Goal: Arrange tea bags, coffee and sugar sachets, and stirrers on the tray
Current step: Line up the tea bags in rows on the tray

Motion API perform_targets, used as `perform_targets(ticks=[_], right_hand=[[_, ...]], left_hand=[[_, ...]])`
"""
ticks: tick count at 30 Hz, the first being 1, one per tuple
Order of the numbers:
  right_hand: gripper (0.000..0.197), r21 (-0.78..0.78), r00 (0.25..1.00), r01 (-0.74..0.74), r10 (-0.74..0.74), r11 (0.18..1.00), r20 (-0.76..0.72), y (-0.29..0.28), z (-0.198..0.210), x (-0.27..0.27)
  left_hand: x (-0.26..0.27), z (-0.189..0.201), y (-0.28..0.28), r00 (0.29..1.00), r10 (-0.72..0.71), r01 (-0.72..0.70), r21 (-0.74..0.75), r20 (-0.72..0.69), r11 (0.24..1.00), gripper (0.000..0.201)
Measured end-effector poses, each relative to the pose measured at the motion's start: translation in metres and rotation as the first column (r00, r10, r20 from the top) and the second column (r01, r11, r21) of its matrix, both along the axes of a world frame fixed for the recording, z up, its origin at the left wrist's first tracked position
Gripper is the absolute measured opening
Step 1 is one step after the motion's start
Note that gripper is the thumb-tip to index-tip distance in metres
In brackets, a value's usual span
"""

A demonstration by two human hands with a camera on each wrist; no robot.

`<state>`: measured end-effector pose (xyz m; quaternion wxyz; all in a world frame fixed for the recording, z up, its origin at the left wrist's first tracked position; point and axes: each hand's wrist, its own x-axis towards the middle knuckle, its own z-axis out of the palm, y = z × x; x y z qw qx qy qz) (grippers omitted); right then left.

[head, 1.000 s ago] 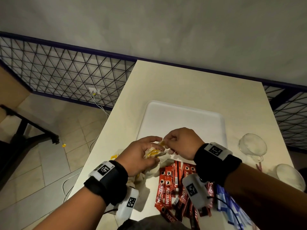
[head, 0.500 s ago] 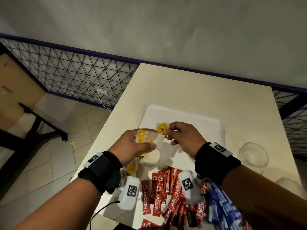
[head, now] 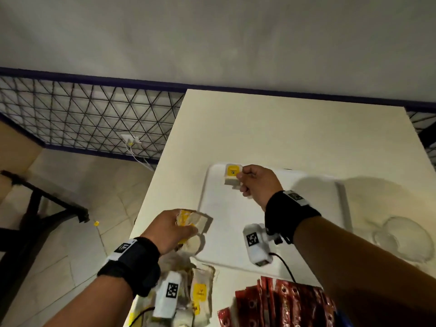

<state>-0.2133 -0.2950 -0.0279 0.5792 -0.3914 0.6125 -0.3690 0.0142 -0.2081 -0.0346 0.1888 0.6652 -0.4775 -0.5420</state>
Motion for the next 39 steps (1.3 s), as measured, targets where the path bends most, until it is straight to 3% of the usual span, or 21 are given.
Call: perform_targets(ticks=[4,9,20,26,36,39], right_hand=[[0.009,0.067,0.996,0.002,0.004,0.998,-0.094,-0.032,-0.034,0.015],[0.003,0.127,0.986,-0.053,0.071,0.991,-0.148,-0.048,-0.047,0.029],[0.022,0.044,0.908,-0.112,0.120,0.993,-0.402,-0.068,-0.064,0.044],[0.006,0.025,0.839,-0.147,0.138,0.989,-0.526,-0.072,-0.065,0.046],[0.013,0.018,0.817,-0.136,0.123,0.991,-0.563,-0.072,-0.063,0.045],[0.022,-0.018,0.798,-0.144,0.106,0.989,-0.594,-0.067,-0.052,0.039]], left_hand=[[0.007,-0.021,-0.011,0.998,-0.025,0.028,0.047,-0.051,0.999,0.029],[0.013,-0.024,-0.013,0.995,-0.064,0.068,0.048,-0.078,0.997,0.035],[0.022,-0.030,-0.009,0.983,-0.091,0.102,0.067,-0.158,0.992,0.039],[0.023,-0.031,-0.010,0.978,-0.093,0.109,0.080,-0.188,0.991,0.042],[0.023,-0.028,-0.009,0.968,-0.048,0.073,0.094,-0.245,0.993,0.038],[0.025,-0.016,-0.014,0.940,0.082,-0.056,0.088,-0.330,0.995,0.027]])
